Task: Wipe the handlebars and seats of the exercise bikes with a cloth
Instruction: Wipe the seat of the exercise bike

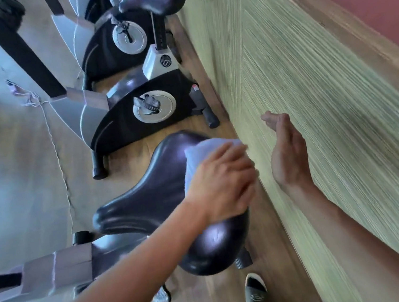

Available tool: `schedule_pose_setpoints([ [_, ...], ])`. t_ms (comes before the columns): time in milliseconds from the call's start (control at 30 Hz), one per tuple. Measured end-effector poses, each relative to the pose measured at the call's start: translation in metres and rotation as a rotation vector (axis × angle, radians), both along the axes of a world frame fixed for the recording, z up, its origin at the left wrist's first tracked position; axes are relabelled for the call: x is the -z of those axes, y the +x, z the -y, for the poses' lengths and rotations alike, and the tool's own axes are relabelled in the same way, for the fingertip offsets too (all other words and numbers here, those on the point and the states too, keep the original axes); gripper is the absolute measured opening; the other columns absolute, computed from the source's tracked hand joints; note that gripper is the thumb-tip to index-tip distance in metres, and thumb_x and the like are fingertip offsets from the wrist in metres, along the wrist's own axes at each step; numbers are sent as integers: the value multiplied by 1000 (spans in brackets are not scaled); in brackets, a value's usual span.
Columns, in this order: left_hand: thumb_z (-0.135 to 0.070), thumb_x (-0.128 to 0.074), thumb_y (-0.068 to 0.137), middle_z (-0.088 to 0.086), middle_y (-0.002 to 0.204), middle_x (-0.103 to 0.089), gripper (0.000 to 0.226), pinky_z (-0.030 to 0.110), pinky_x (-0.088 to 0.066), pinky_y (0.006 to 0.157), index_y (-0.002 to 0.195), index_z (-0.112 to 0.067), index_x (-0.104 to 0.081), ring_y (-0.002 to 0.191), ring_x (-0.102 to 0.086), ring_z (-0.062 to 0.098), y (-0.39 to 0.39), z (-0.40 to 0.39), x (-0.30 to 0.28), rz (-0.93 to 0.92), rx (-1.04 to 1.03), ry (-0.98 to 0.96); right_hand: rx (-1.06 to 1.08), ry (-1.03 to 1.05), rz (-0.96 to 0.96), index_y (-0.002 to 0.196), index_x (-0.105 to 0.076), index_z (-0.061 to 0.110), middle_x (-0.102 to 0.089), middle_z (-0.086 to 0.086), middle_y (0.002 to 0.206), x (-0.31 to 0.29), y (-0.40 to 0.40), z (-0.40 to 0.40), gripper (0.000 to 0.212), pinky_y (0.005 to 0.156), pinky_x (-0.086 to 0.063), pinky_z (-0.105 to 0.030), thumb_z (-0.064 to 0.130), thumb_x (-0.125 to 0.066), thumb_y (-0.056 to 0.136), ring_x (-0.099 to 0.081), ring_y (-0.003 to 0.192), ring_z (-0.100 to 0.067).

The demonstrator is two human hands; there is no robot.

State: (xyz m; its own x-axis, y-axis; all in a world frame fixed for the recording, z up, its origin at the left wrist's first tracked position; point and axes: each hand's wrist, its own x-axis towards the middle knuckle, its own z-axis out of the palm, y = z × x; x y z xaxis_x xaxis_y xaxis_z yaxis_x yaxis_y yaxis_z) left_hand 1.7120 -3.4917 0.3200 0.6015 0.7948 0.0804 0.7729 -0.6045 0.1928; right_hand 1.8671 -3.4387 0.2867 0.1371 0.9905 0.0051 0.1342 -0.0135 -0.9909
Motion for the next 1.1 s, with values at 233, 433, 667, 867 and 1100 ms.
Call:
schedule_pose_setpoints([
  [233, -31, -54, 100, -1, 102, -73, 26, 48, -45, 102, 98, -17, -77, 114, -60, 30, -39, -69, -5, 68, -250, 92, -10, -37, -19, 127, -65, 21, -61, 15, 137, -2, 3, -3, 62, 106, -34, -14, 54, -19, 101, -50, 134, -1],
  [433, -27, -61, 95, -8, 130, -68, 27, 46, -31, 120, 117, -24, -75, 145, -44, 24, -21, 62, 3, 100, 254, -68, -33, -59, 14, 125, -66, 21, -63, 14, 134, -7, -12, -8, 77, 101, -32, -8, 65, -14, 90, -53, 131, -2],
  [667, -36, -54, 104, -8, 127, -69, 29, 44, -40, 115, 124, -26, -73, 128, -57, 26, -125, -44, 13, 287, -566, 110, -102, -9, 1, 127, -66, 20, -62, 12, 137, -25, -32, -2, 70, 102, -31, -6, 60, -16, 96, -51, 133, 0],
  [867, -28, -60, 98, -7, 149, -55, 45, 51, -33, 120, 143, -30, -60, 150, -36, 29, -89, 117, 23, 115, -145, 156, -75, -25, -10, 114, -67, 28, -64, 18, 124, -25, -61, 13, 66, 111, -34, -20, 65, -18, 91, -54, 131, -4],
  [1100, -29, -57, 101, -5, 132, -68, 30, 46, -35, 117, 126, -24, -72, 143, -45, 27, -27, 61, 29, 290, -474, 257, 132, -19, -29, 115, -71, 19, -69, 11, 126, -49, -65, 24, 65, 98, -37, -15, 56, -19, 103, -58, 121, 3],
])
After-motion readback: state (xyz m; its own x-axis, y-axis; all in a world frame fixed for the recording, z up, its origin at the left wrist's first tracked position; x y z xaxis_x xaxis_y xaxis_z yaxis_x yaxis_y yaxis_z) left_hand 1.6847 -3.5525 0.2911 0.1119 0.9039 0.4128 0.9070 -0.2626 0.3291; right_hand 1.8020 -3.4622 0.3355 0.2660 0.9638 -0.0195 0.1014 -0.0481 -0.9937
